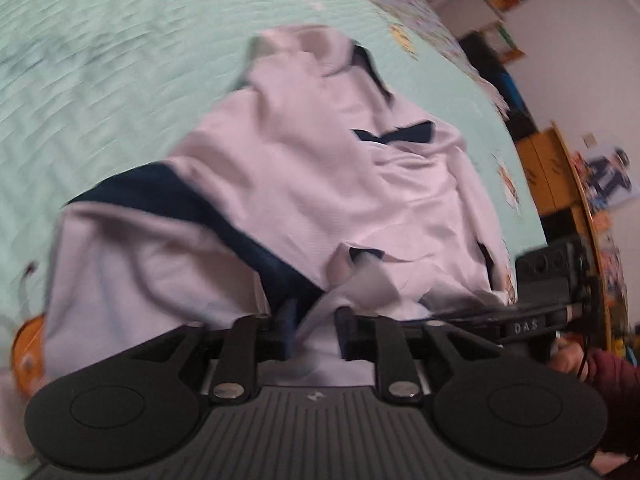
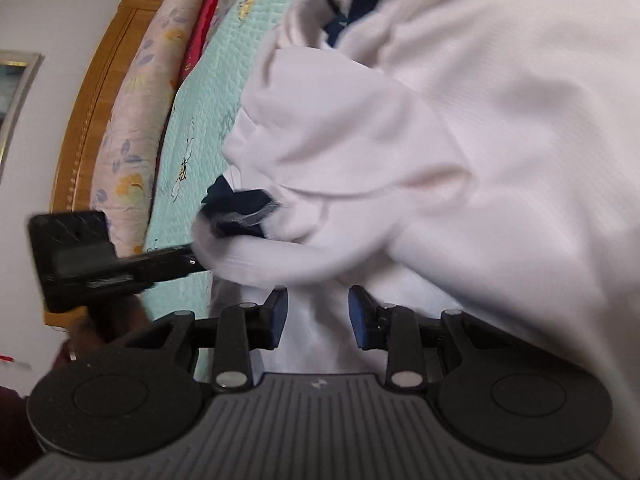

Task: Fold clothes

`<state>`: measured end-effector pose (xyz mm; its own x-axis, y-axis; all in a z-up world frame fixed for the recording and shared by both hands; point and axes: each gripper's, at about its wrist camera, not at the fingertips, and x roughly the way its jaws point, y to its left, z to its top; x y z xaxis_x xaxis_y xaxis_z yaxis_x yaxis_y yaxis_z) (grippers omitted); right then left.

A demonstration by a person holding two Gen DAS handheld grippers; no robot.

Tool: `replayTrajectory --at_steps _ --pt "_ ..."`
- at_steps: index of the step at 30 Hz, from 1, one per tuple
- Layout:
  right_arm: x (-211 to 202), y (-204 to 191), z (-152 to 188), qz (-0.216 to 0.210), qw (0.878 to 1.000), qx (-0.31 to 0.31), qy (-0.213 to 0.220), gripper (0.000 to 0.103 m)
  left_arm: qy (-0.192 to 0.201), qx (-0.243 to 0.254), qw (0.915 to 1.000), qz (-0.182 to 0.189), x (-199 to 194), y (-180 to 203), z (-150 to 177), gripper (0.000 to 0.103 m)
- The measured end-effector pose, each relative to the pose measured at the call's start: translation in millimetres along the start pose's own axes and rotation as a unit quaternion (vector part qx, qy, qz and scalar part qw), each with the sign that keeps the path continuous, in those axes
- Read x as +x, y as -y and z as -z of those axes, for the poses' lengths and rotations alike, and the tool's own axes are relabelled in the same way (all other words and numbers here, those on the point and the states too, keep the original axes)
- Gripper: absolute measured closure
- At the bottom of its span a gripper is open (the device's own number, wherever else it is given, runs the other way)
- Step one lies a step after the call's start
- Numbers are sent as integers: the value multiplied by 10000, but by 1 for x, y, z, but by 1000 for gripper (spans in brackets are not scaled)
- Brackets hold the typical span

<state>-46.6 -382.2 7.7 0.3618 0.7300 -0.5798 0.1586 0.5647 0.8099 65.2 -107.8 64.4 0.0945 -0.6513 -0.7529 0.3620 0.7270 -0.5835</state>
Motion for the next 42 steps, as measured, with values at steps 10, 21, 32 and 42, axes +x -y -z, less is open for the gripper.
replayTrajectory --at_steps 10,21,32,42 --pt "-12 -10 -1 777 9911 -1007 392 67 179 212 9996 -94 -28 24 14 60" --pt "-29 -38 -8 2169 9288 -2866 905 67 465 1650 9838 -517 20 92 -3 60" --pt "-18 -48 -1 2843 8537 -4273 886 68 125 2109 9740 -818 57 108 -1 60" --pt "-19 -59 -8 2610 8657 -4074 1287 103 279 3091 9442 -1103 66 141 -3 60"
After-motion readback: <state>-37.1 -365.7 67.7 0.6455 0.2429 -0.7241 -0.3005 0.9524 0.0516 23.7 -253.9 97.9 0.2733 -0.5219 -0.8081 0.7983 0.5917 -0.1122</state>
